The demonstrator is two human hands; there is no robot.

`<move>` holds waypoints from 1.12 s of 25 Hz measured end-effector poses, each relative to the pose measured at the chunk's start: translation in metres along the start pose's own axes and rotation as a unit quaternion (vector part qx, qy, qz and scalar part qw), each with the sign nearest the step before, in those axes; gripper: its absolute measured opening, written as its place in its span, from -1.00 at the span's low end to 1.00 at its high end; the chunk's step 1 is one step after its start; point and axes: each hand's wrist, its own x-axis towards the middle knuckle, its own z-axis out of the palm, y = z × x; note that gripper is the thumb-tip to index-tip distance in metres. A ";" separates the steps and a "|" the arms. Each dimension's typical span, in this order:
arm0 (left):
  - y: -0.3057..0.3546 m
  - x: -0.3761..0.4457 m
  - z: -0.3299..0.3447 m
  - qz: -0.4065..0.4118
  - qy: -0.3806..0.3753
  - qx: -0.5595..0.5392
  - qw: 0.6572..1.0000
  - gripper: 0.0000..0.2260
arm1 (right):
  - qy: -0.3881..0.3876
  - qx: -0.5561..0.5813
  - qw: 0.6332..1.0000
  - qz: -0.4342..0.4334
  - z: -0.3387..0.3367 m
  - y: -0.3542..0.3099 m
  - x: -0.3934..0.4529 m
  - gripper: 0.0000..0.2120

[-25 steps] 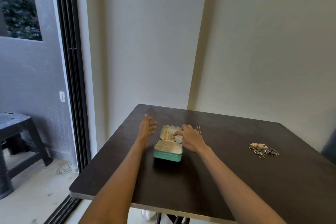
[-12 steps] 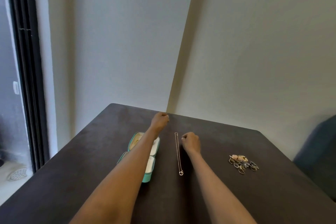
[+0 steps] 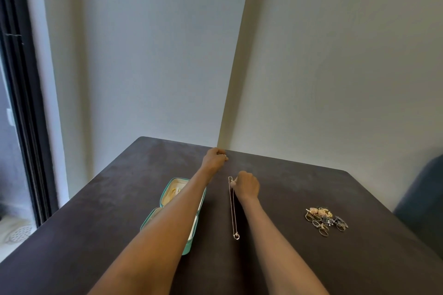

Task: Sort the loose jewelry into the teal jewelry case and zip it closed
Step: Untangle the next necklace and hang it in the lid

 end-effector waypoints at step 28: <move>0.050 -0.093 -0.022 -0.055 -0.316 -0.116 0.940 -0.60 | -0.007 0.412 0.911 0.014 -0.126 0.041 -0.061 -0.67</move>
